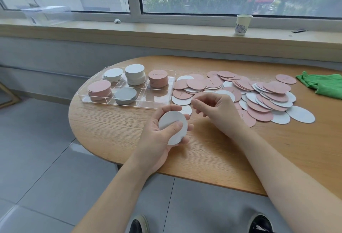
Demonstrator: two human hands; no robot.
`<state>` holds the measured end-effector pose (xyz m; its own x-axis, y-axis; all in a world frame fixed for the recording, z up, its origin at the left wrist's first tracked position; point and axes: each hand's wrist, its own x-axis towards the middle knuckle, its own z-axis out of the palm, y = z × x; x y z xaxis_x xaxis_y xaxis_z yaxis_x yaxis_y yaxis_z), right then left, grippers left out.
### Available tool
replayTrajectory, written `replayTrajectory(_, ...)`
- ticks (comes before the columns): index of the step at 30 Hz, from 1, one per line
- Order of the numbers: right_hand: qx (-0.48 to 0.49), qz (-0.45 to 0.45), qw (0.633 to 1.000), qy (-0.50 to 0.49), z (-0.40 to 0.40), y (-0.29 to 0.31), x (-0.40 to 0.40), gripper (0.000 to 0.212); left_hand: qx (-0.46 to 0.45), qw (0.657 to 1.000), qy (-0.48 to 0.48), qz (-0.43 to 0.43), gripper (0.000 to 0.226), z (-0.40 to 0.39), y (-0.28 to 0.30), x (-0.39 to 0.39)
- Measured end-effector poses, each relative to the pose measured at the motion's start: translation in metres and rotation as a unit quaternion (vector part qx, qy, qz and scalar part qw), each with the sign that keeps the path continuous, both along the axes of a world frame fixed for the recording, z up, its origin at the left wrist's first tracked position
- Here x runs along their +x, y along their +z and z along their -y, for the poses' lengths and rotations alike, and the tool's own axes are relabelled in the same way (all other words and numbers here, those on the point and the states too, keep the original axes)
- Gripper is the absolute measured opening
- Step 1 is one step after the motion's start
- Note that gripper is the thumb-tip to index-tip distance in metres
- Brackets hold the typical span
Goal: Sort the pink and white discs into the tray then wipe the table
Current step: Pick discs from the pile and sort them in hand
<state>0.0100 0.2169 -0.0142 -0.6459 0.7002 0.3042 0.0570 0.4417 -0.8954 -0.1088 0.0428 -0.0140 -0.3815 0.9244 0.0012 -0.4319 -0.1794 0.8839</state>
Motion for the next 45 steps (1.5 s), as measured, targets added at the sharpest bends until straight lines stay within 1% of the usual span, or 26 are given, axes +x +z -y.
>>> replayTrajectory(2,0.054,0.037,0.997,-0.037,-0.001,-0.005,-0.001,0.008,-0.001,1.000,-0.014,0.001,0.039,0.004,-0.002,-0.004)
replayTrajectory(4,0.087,0.063,0.993,-0.051,0.001,-0.009,-0.004,0.007,-0.004,1.000,-0.017,0.012,0.045,0.009,-0.003,-0.010)
replayTrajectory(7,0.136,0.088,0.984,-0.068,0.005,-0.014,-0.012,0.012,-0.009,0.999,-0.017,0.028,0.049,0.017,-0.003,-0.018)
replayTrajectory(10,0.172,0.161,0.966,-0.103,0.008,-0.019,-0.022,0.031,-0.008,0.999,-0.010,0.043,0.042,0.022,-0.003,-0.022)
replayTrajectory(12,0.181,0.208,0.955,-0.109,0.010,-0.021,-0.027,0.047,0.004,0.998,-0.005,0.062,0.040,0.023,-0.003,-0.022)
replayTrajectory(13,0.180,0.219,0.953,-0.107,0.011,-0.021,-0.030,0.051,0.014,0.997,-0.006,0.071,0.040,0.024,-0.004,-0.022)
replayTrajectory(15,0.169,0.221,0.956,-0.098,0.012,-0.020,-0.031,0.050,0.020,0.996,-0.007,0.082,0.043,0.025,-0.003,-0.020)
replayTrajectory(20,0.117,0.201,0.970,-0.063,0.010,-0.012,-0.028,0.035,0.006,0.995,-0.015,0.098,0.054,0.029,0.004,-0.015)
replayTrajectory(23,0.075,0.207,0.974,-0.059,0.011,-0.010,-0.031,0.037,0.013,0.991,-0.020,0.134,0.052,0.032,0.006,-0.016)
replayTrajectory(25,0.095,0.224,0.967,-0.078,0.015,-0.010,-0.036,0.043,0.017,0.990,-0.024,0.140,0.050,0.033,0.007,-0.016)
replayTrajectory(27,0.118,0.231,0.961,-0.099,0.020,-0.011,-0.040,0.055,0.008,0.992,-0.025,0.127,0.048,0.033,0.009,-0.015)
replayTrajectory(30,0.136,0.237,0.957,-0.098,0.020,-0.012,-0.040,0.051,0.001,0.994,-0.016,0.113,0.043,0.032,0.009,-0.015)
replayTrajectory(33,0.102,0.203,0.972,-0.062,0.021,-0.012,-0.035,0.063,-0.005,0.994,0.000,0.108,0.041,0.032,0.007,-0.016)
replayTrajectory(35,0.086,0.186,0.978,-0.036,0.022,-0.011,-0.031,0.058,-0.009,0.996,0.009,0.094,0.037,0.033,0.007,-0.015)
replayTrajectory(37,0.075,0.190,0.979,-0.010,0.023,-0.009,-0.026,0.048,-0.016,0.997,0.028,0.071,0.035,0.036,0.007,-0.015)
replayTrajectory(38,0.073,0.194,0.978,-0.003,0.023,-0.009,-0.025,0.046,-0.020,0.997,0.040,0.061,0.037,0.038,0.007,-0.015)
replayTrajectory(40,0.082,0.199,0.977,-0.003,0.023,-0.009,-0.026,0.055,-0.021,0.997,0.059,0.044,0.040,0.042,0.006,-0.016)
replayTrajectory(42,0.087,0.201,0.976,-0.007,0.025,-0.010,-0.028,0.068,-0.018,0.997,0.066,0.031,0.033,0.046,0.005,-0.018)
replayTrajectory(45,0.085,0.199,0.976,-0.001,0.024,-0.012,-0.029,0.073,-0.018,0.997,0.066,0.023,0.029,0.048,0.002,-0.020)
